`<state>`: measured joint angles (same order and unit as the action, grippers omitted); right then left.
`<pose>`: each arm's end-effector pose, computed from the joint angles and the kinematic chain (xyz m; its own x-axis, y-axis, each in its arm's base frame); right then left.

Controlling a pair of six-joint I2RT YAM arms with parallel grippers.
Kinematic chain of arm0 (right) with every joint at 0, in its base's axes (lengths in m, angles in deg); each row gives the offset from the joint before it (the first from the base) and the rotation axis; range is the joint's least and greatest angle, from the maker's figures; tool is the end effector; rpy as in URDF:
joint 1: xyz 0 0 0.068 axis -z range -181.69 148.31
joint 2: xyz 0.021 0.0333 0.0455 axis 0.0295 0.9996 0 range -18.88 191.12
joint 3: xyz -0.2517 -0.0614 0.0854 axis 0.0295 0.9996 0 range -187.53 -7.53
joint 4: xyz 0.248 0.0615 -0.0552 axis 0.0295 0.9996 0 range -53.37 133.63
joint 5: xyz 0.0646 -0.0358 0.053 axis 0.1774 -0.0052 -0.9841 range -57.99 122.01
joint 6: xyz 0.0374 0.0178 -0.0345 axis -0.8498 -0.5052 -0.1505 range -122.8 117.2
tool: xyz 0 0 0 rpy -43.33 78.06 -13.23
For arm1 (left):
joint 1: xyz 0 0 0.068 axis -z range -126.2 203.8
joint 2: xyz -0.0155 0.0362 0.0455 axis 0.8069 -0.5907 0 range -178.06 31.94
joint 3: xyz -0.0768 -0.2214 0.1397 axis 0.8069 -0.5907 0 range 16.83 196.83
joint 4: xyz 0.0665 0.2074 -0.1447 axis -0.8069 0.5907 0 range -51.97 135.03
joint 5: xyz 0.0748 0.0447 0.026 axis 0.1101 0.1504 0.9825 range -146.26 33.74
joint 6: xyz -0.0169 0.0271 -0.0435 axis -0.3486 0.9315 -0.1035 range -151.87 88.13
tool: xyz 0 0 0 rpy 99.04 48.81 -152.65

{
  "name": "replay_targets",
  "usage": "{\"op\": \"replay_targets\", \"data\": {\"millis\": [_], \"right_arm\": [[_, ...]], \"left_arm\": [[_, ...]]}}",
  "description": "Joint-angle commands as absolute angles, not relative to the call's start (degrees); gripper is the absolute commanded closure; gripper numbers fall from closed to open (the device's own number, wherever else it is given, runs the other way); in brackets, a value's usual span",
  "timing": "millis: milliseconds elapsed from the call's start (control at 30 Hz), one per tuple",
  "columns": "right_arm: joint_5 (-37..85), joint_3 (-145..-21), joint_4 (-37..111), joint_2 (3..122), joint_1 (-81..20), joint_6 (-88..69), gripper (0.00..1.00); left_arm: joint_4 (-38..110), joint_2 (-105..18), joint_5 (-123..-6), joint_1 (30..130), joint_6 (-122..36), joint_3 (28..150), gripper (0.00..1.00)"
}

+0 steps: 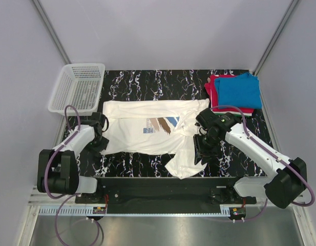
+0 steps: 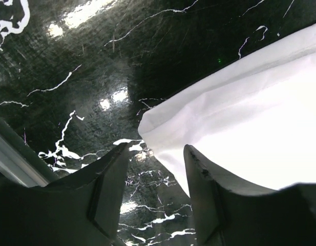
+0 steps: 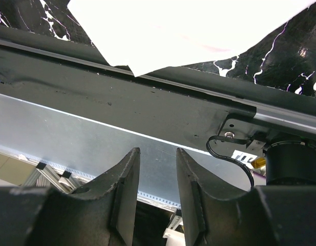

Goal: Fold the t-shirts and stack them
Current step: Fold the tshirt

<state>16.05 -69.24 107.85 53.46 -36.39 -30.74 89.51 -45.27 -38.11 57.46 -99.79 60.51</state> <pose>0.1647 0.1260 0.2717 -0.9905 -0.1378 0.0023 -0.1305 0.9428 0.3068 0.2087 -0.0023 0.1782 -0.4050 -0.8564 -0.3202 -0.9086 0.4161 0.0361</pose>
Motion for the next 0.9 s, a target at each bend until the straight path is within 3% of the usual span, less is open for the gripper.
{"op": "replay_targets", "data": {"millis": [0,533,867], "right_arm": [[16.5,-71.3,107.7,53.9,-35.6,-29.4,0.58],[16.4,-71.0,108.0,54.1,-34.5,-28.5,0.58],[16.4,-71.3,108.0,54.5,-33.9,-28.2,0.58]], "left_arm": [[87.2,-46.5,-36.6,57.0,-99.2,60.2,0.55],[85.5,-47.1,-36.8,57.0,-99.0,57.4,0.52],[84.6,-48.0,-36.8,57.0,-98.3,57.9,0.74]]}}
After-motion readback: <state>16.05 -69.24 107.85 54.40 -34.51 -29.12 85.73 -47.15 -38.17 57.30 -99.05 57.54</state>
